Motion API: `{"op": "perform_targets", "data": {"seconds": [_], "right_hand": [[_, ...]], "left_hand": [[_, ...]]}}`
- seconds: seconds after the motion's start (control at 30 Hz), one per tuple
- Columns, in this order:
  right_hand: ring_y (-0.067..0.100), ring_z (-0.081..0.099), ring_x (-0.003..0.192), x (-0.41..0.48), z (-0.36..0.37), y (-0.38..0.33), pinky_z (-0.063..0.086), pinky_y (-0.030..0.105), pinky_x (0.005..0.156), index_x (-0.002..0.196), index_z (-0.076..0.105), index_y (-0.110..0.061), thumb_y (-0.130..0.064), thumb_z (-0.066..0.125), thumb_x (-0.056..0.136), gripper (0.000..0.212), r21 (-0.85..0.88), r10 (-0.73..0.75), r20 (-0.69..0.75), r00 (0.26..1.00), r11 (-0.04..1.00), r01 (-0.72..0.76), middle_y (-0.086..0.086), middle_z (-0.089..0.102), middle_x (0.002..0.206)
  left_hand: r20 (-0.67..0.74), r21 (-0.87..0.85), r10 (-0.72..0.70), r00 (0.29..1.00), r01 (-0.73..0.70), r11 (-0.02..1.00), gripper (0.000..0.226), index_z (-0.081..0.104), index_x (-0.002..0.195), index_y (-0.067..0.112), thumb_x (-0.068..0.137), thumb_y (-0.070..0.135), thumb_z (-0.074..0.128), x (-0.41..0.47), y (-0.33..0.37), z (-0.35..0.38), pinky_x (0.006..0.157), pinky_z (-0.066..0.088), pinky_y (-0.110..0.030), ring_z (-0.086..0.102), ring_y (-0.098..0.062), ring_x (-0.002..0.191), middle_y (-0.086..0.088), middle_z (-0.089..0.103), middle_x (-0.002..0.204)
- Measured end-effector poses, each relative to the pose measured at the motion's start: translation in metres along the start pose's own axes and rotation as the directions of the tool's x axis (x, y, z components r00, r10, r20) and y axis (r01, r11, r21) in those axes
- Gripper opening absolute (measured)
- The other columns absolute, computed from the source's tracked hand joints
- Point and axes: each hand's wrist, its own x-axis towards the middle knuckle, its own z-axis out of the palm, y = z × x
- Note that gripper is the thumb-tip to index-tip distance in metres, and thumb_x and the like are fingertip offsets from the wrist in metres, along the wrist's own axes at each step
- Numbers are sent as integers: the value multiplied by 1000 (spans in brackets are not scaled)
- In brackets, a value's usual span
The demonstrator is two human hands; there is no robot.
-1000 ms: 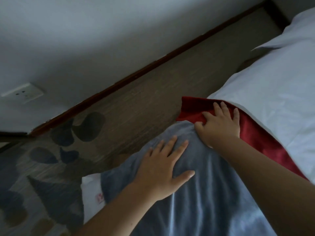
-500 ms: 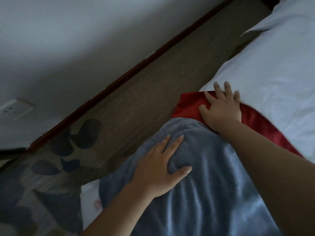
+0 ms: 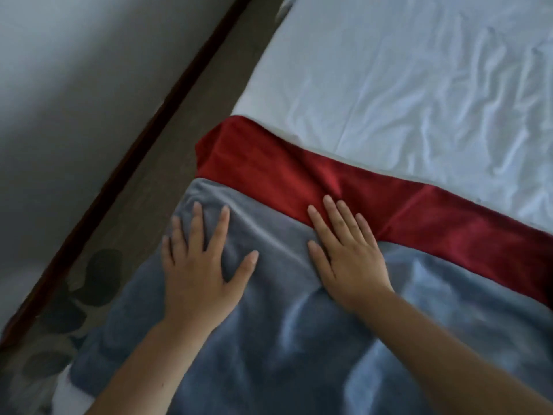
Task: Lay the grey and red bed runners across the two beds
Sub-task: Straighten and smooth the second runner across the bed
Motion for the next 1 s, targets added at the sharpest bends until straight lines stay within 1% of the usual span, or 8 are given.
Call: {"op": "perform_targets", "data": {"seconds": [0.2, 0.4, 0.57, 0.67, 0.77, 0.87, 0.93, 1.0], "right_hand": [[19, 3, 157, -150, 24, 106, 11, 45, 126, 162, 7, -35, -55, 18, 105, 61, 26, 180, 85, 980, 983, -183, -6, 2, 171], [19, 9, 157, -260, 35, 160, 10, 44, 126, 162, 12, -32, -56, 19, 105, 62, 91, 238, 138, 961, 964, -252, -3, 6, 171], [25, 14, 156, -322, 43, 191, 15, 47, 125, 160, 23, -31, -64, 46, 98, 74, 223, 133, -16, 991, 967, -126, 4, 14, 170], [31, 31, 151, -353, 47, 211, 29, 48, 121, 146, 51, -21, -50, 67, 92, 63, 304, 149, -184, 971, 949, -88, 13, 38, 160], [31, 56, 130, -368, 49, 234, 49, 47, 102, 112, 73, -15, -16, 72, 89, 24, 282, 202, -311, 929, 953, -113, 7, 67, 127], [27, 68, 97, -368, 43, 243, 53, 41, 81, 99, 78, -14, 10, 72, 76, 33, 371, 230, -313, 922, 923, -104, 0, 73, 101], [25, 66, 79, -372, 35, 246, 51, 37, 71, 94, 76, -12, 12, 71, 72, 33, 423, 212, -286, 935, 903, -75, -1, 70, 89], [23, 61, 67, -388, 27, 249, 48, 34, 63, 93, 73, -11, 6, 69, 76, 25, 470, 185, -228, 956, 881, -59, -1, 65, 81]], "left_hand": [[110, 92, 346, 932, -356, 930, 82, 23, 162, 38, 92, 78, 38, -53, 108, 51, 122, 1, -68, -9, -46, 156, 0, 1, 173], [346, 60, 630, 696, -686, 725, 76, 30, 159, 41, 93, 76, 43, -148, 198, 116, 118, 12, -72, 6, -40, 158, -4, 10, 173], [405, 25, 709, 578, -782, 623, 74, 36, 157, 41, 92, 71, 54, -183, 238, 144, 118, 19, -70, 14, -37, 157, -2, 19, 171], [347, 4, 760, 549, -812, 584, 66, 44, 153, 39, 91, 48, 66, -188, 251, 153, 118, 26, -65, 20, -37, 156, -2, 30, 167], [305, 6, 802, 513, -843, 537, 64, 48, 151, 37, 91, 37, 67, -184, 260, 157, 119, 29, -61, 23, -39, 154, -5, 37, 163], [311, 4, 828, 466, -872, 489, 66, 39, 156, 39, 96, 48, 64, -187, 276, 157, 120, 29, -59, 26, -39, 154, -7, 38, 163], [309, 1, 854, 418, -898, 439, 65, 38, 157, 38, 97, 47, 64, -195, 286, 156, 120, 30, -58, 32, -38, 151, -10, 39, 162], [327, -17, 871, 366, -920, 393, 64, 43, 154, 34, 94, 28, 65, -201, 292, 155, 119, 33, -56, 39, -36, 148, -11, 43, 158]]}}
